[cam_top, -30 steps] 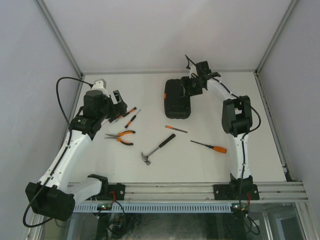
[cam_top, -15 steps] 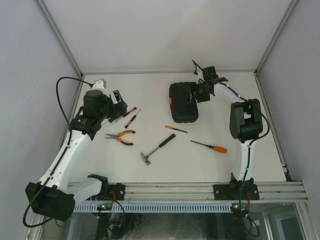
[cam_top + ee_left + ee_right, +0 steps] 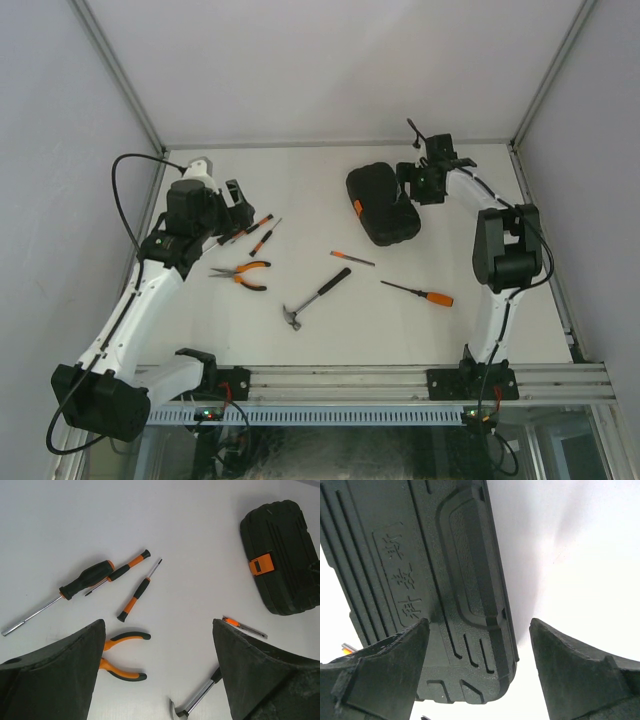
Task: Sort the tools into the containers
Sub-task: Move the storage box to the center of the board.
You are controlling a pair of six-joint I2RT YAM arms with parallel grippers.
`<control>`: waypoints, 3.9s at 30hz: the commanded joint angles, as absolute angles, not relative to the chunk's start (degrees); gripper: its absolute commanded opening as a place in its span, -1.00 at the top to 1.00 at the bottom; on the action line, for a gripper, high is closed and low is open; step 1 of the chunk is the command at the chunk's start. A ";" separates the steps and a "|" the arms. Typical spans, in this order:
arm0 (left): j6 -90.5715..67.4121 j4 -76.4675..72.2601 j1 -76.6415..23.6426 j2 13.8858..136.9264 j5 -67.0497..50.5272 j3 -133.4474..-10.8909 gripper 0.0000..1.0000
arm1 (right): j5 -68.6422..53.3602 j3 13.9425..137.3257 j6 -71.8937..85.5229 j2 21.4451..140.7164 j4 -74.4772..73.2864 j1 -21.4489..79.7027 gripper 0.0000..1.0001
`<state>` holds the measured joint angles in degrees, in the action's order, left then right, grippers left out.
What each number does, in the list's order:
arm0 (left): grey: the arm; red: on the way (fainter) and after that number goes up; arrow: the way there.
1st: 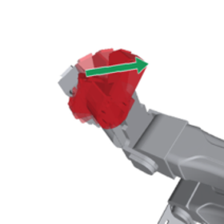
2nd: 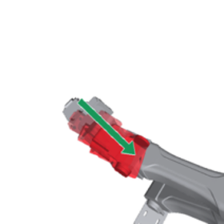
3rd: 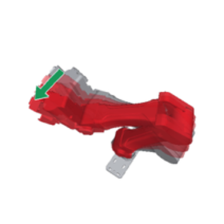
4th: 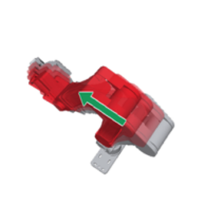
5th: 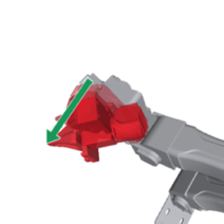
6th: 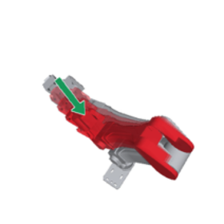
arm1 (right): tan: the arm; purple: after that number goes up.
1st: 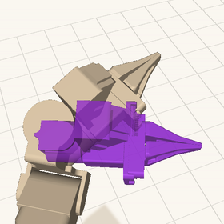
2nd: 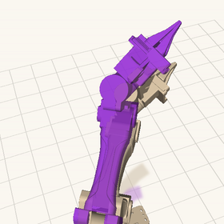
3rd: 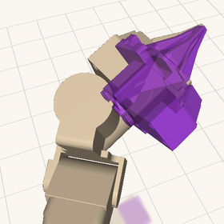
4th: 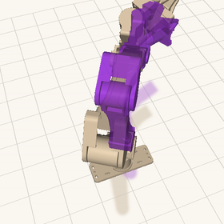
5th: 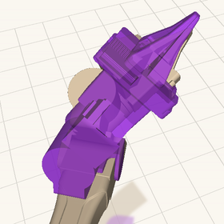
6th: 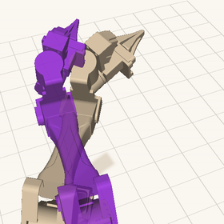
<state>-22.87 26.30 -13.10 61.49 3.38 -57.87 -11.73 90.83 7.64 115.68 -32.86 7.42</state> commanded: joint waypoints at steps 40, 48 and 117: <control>-23.92 20.67 -9.56 61.13 -2.14 -55.32 -0.80 | -21.27 118.48 14.77 135.25 -29.06 7.84 -0.80; -24.51 20.10 -9.43 61.35 -2.96 -55.24 -0.79 | -24.50 111.57 12.33 132.00 -28.12 8.01 -0.79; -49.14 -10.43 -9.34 66.86 -10.38 -41.16 -0.93 | -22.61 72.16 22.59 114.31 -15.15 14.56 -0.44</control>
<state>-45.10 -0.84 -7.55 65.63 -12.27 -43.68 -24.62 74.17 25.78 113.71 -8.99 13.28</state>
